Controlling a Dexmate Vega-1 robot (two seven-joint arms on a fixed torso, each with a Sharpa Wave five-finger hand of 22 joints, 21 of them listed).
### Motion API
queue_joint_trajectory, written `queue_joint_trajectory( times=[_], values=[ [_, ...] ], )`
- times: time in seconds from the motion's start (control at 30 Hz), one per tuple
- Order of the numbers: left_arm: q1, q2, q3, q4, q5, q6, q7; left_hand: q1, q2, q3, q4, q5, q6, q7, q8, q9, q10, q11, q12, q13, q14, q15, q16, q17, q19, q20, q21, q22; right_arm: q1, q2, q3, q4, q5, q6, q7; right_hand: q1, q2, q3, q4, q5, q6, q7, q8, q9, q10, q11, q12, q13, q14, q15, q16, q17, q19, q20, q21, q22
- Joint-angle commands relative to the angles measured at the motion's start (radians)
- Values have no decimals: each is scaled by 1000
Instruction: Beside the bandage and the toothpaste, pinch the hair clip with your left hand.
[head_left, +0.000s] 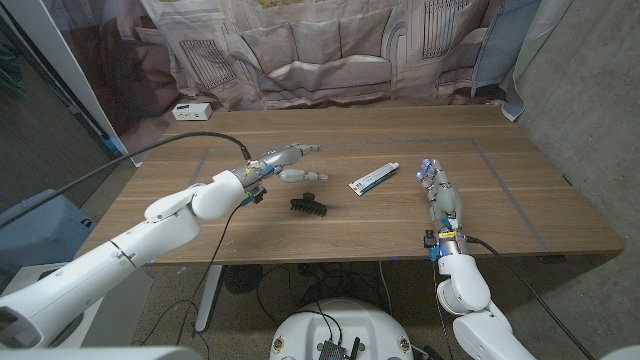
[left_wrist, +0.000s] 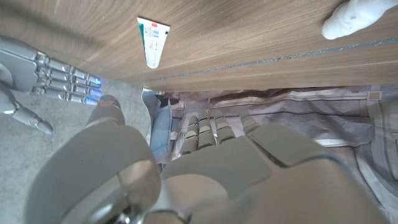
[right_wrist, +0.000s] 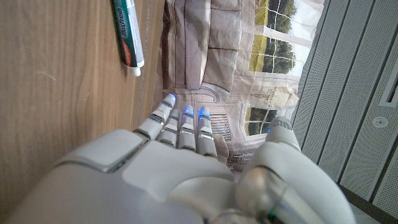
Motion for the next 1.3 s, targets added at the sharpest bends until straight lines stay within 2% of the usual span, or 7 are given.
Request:
queue_joint_trajectory(
  times=[0.03,0.17,0.33,0.6,0.87,1.03,1.3],
  values=[
    [70,-43,-64,19,-114,-41,95,-7,5,7,2,-2,14,-2,11,3,5,1,8,-1,0,-7,4,3,6,6,5,4,17,-9,-5,4,-11,31,39,8,-3,4,0,0,6,3,5,4,2,2,8,2,8,-2,5,2,13,1,7,3],
    [77,-49,-72,9,-124,-37,111,-8,6,8,2,-2,16,-2,12,3,8,3,9,-4,0,-8,4,3,9,5,5,4,20,-29,3,1,-5,28,57,7,-4,2,1,0,23,19,9,4,21,20,12,1,26,10,10,2,30,5,9,3],
    [96,-60,-88,8,-162,-44,132,-10,6,7,2,-3,17,-3,13,2,10,1,10,-6,3,-9,6,3,11,3,6,3,30,-45,7,5,47,26,96,4,-6,1,2,0,25,28,9,4,23,22,11,1,30,12,10,3,36,5,9,2],
    [126,-98,-118,50,-349,-122,105,-23,5,3,3,-5,36,-2,19,2,16,16,14,-17,33,5,16,3,31,-14,11,3,60,-42,2,32,105,56,153,0,-9,-2,4,1,43,21,13,4,39,25,14,1,50,13,14,3,58,15,12,2],
    [176,-104,-167,29,-425,-123,135,-32,8,3,4,-6,49,18,21,1,19,32,15,-28,34,10,13,3,44,-55,12,2,102,-74,-2,32,140,4,195,-1,-10,-3,5,1,42,20,10,4,38,20,11,1,42,12,9,3,47,15,4,3],
    [191,-117,-189,23,-471,-124,147,-36,9,2,4,-6,56,33,23,1,24,36,17,-32,37,13,13,3,50,-58,13,2,127,-87,-2,37,168,-21,219,-7,-9,-5,9,1,28,21,3,4,23,24,3,1,24,12,1,5,30,11,-5,3],
    [225,-141,-218,28,-495,-169,181,-41,12,2,3,-7,71,31,25,1,35,38,21,-41,45,14,14,3,78,-73,21,1,159,-109,-10,64,238,-39,299,-9,-7,-5,10,1,9,23,-5,4,5,17,-5,1,19,11,-2,5,30,9,-6,3]
  ],
)
